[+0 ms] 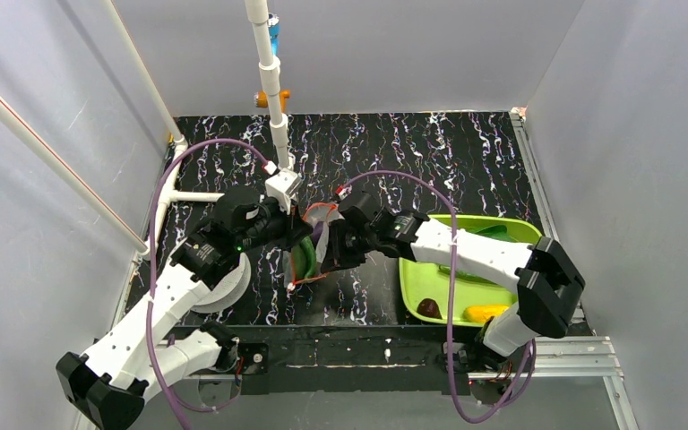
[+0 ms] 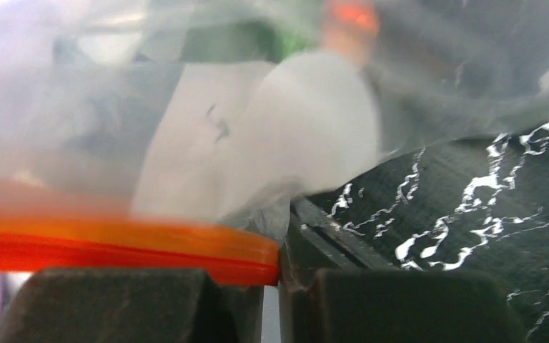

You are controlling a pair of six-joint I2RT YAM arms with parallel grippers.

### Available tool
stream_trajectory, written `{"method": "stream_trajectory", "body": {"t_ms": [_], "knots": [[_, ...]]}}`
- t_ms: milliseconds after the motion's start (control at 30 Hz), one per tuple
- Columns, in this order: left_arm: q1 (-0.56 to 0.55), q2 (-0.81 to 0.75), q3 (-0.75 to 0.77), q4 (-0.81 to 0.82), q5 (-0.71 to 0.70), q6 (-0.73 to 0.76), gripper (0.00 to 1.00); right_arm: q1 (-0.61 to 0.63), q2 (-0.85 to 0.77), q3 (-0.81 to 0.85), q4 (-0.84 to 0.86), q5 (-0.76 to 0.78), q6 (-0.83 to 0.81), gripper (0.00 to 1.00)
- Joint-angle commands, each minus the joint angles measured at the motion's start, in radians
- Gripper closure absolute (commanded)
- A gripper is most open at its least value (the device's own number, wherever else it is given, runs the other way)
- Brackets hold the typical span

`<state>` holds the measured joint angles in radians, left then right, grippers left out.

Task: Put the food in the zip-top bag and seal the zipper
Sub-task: Adjust the zipper food storage bag at the center of the board.

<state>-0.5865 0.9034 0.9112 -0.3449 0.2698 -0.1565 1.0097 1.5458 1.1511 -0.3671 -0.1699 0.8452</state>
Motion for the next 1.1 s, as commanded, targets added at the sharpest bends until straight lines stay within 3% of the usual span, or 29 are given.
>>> {"method": "stream_trajectory", "body": {"t_ms": [0, 133, 300, 400, 667, 767, 900, 1067], "knots": [[-0.004, -0.003, -0.005, 0.010, -0.016, 0.019, 1.00, 0.003, -0.076, 0.031, 0.059, -0.058, 0.044, 0.93], [-0.004, 0.029, 0.033, -0.072, 0.023, 0.038, 1.00, -0.033, -0.101, 0.044, 0.133, -0.283, 0.138, 0.99], [-0.004, 0.224, 0.532, -0.598, 0.111, -0.026, 1.00, -0.068, -0.134, 0.087, 0.233, -0.487, 0.227, 0.99], [-0.004, 0.267, 0.676, -0.788, 0.045, -0.079, 1.00, -0.068, -0.129, 0.106, 0.179, -0.507, 0.173, 0.99], [-0.002, 0.209, 0.353, -0.727, 0.013, -0.189, 1.00, -0.067, -0.115, -0.135, 0.411, -0.574, 0.257, 0.99], [-0.001, 0.241, 0.403, -0.785, 0.012, -0.195, 1.00, -0.059, -0.166, -0.144, 0.384, -0.550, 0.220, 0.98], [-0.001, 0.212, 0.476, -0.774, -0.023, -0.207, 1.00, -0.057, -0.250, -0.102, 0.225, -0.452, 0.112, 0.85], [-0.001, 0.209, 0.447, -0.724, 0.007, -0.250, 1.00, -0.057, -0.291, -0.086, 0.089, -0.345, 0.037, 0.67]]}}
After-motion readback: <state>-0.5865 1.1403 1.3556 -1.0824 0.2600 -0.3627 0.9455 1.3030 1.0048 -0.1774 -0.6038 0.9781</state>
